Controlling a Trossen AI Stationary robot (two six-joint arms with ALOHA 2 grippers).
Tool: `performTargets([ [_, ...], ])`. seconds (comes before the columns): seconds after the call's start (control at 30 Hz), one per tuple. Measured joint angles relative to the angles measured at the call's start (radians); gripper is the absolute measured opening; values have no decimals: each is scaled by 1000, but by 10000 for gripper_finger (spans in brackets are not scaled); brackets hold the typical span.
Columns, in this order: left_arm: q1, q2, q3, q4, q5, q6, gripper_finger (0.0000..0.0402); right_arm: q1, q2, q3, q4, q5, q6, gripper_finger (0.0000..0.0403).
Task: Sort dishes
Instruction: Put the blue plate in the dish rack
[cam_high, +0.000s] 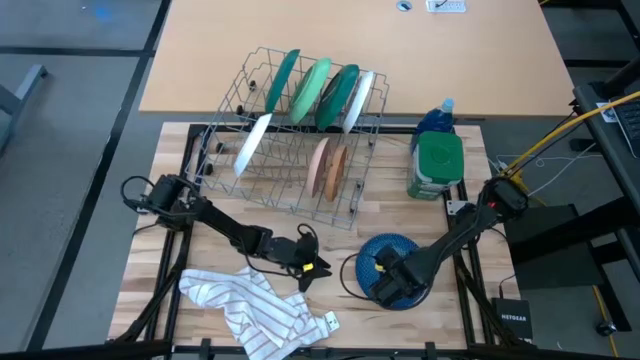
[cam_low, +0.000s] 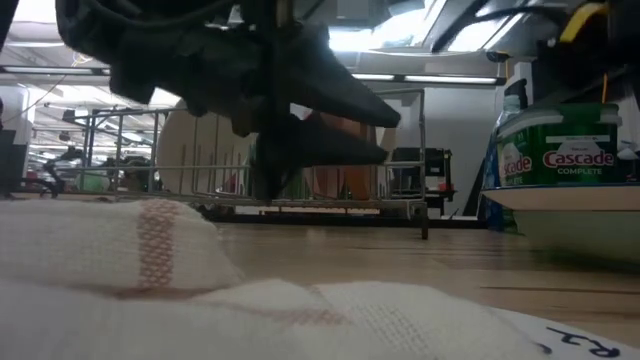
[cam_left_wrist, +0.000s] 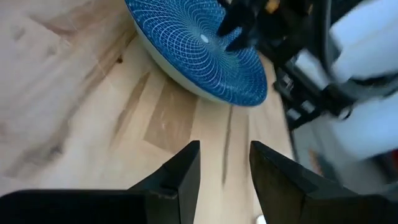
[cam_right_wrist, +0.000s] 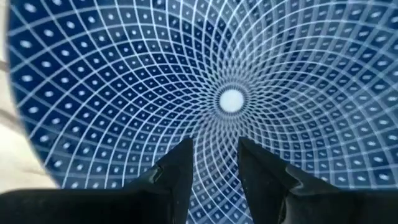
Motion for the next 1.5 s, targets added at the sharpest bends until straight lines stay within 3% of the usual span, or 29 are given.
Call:
performTargets([
  [0.23, 0, 92, 8, 155, -40, -181, 129, 0, 74, 5, 17, -7, -1, 127],
  [0.47, 8, 182, 96, 150, -71, -267, 129, 0, 79, 5, 115, 39, -1, 127],
  [0.77, 22, 250, 224, 109, -76, -273, 129, 2, 81, 2, 181, 55, -13, 126],
  [1.3, 49, 247, 239, 6, -108, -220, 129, 2, 83, 1, 282, 170, -135, 126],
  [1.5, 50, 245, 239, -34, -120, -203, 78, 1, 84, 0, 307, 192, -156, 126],
])
